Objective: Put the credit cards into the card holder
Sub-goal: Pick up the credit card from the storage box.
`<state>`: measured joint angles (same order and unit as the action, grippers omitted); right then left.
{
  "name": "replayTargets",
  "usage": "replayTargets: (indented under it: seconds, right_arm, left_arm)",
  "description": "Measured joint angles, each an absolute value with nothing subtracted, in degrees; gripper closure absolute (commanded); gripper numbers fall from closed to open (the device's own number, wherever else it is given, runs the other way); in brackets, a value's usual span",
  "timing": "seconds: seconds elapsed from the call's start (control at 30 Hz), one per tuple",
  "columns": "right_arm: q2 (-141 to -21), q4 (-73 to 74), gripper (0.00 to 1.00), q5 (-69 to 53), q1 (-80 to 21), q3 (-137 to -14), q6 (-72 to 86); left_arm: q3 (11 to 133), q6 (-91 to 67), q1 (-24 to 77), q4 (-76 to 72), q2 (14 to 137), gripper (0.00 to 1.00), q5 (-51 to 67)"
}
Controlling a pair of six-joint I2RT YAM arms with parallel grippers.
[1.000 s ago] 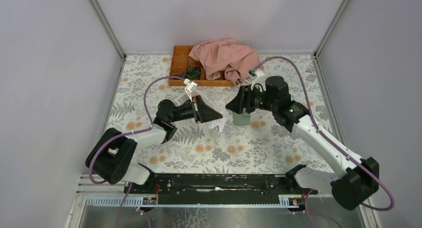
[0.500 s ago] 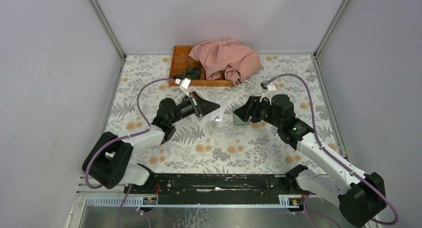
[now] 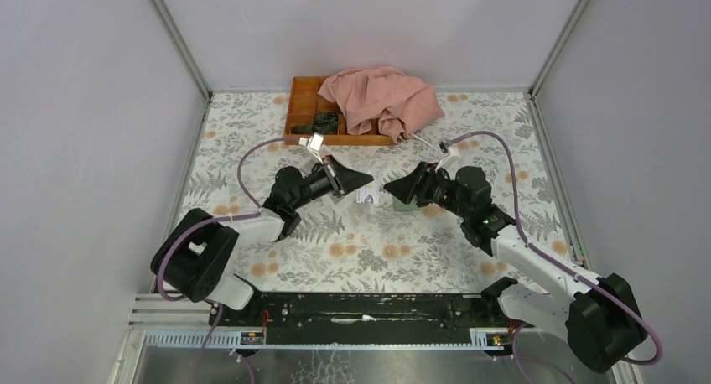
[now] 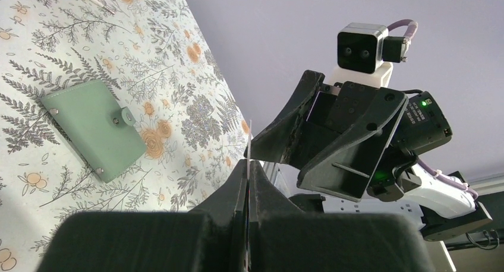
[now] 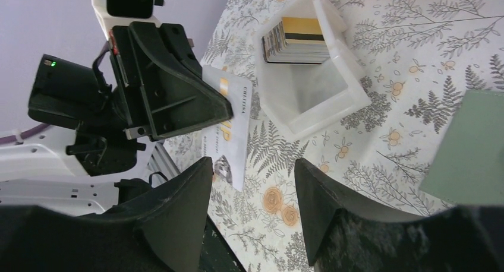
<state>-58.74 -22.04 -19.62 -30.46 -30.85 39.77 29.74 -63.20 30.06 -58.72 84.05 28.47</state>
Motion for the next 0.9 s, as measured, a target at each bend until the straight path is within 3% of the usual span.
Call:
replayTargets:
  seconds: [0.53,0.9]
  right_arm:
    - [-66.08,-32.14,0.42,-20.69,-32.77,-29.58,43.81]
    - [-71.02,-38.20,0.61,-21.85,-33.85,-29.34,45.84]
  left_arm:
    - [29.76,-69.04,30.72,-66.92,89.89,1.00,28.25]
    - [29.76,-74.00,30.76,-74.13,94.70,1.00,28.73]
